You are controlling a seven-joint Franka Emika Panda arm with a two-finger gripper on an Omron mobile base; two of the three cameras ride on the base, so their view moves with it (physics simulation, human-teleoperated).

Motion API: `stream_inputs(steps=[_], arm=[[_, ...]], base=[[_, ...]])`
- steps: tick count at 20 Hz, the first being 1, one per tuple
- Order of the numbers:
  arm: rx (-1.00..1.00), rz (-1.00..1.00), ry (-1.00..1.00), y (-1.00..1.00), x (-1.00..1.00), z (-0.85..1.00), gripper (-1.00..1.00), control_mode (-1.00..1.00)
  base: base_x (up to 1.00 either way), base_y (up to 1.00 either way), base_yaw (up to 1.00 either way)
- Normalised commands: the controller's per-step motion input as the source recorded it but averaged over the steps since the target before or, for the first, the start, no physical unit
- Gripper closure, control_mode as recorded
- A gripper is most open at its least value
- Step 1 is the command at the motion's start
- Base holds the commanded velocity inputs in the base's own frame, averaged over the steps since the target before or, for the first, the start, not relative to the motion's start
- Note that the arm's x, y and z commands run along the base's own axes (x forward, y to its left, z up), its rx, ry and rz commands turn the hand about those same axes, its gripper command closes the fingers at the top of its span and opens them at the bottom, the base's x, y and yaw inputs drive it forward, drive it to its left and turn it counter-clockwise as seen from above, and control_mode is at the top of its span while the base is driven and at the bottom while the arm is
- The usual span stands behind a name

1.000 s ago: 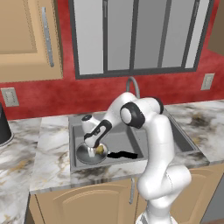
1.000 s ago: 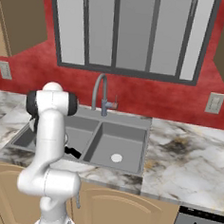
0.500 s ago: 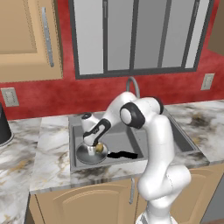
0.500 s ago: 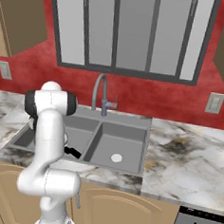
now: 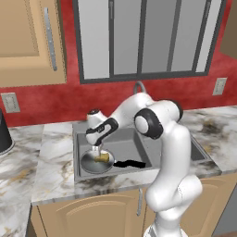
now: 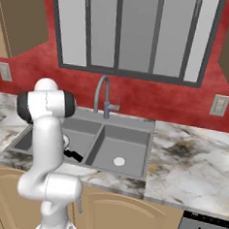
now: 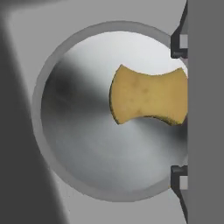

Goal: Pick the pan and sponge and place them into the sink. Then turn on the water.

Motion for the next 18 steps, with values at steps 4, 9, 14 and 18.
stream_inputs(steps=[4, 9, 14, 18], arm=[[0.12, -0.04, 0.01, -0.12, -0.38, 0.91, -1.00, -1.00], [0.07, -0.11, 0.00, -0.12, -0.59, 1.00, -1.00, -1.00], [0.00, -0.18, 0.00, -0.07, -0.61, 0.99, -1.00, -1.00], [0.00, -0.23, -0.01, -0.12, -0.56, 1.00, -1.00, -1.00]], base=[[0.00, 0.00, 0.00], [0.00, 0.00, 0.00], [0.00, 0.00, 0.00], [0.00, 0.00, 0.00]])
